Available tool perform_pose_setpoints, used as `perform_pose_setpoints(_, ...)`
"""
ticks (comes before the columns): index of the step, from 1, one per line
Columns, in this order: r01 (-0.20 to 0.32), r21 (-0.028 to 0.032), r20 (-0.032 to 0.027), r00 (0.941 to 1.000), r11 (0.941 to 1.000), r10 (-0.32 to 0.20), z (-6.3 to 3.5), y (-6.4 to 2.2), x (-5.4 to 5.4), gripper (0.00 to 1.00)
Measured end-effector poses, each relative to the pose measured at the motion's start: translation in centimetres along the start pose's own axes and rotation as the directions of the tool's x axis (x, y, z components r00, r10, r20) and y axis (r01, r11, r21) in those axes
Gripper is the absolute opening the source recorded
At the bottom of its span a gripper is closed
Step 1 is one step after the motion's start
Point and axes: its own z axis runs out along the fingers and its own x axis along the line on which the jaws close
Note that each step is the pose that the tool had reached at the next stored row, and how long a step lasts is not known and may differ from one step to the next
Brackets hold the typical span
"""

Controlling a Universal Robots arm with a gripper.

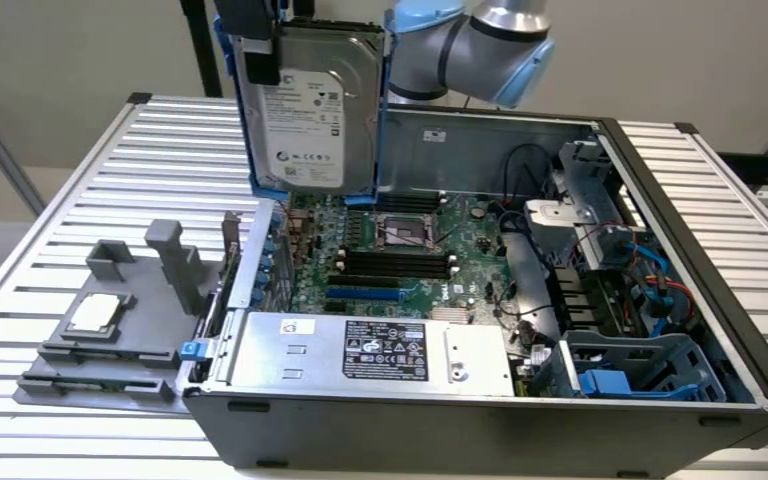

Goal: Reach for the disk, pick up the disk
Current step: 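Pick up the disk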

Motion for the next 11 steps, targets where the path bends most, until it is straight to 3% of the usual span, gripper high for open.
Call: perform_pose_setpoints(11, 0.000, -0.0007, -0.0001, 1.0000, 1.0000, 0.000, -0.31, -5.00, 1.2, 0.33)
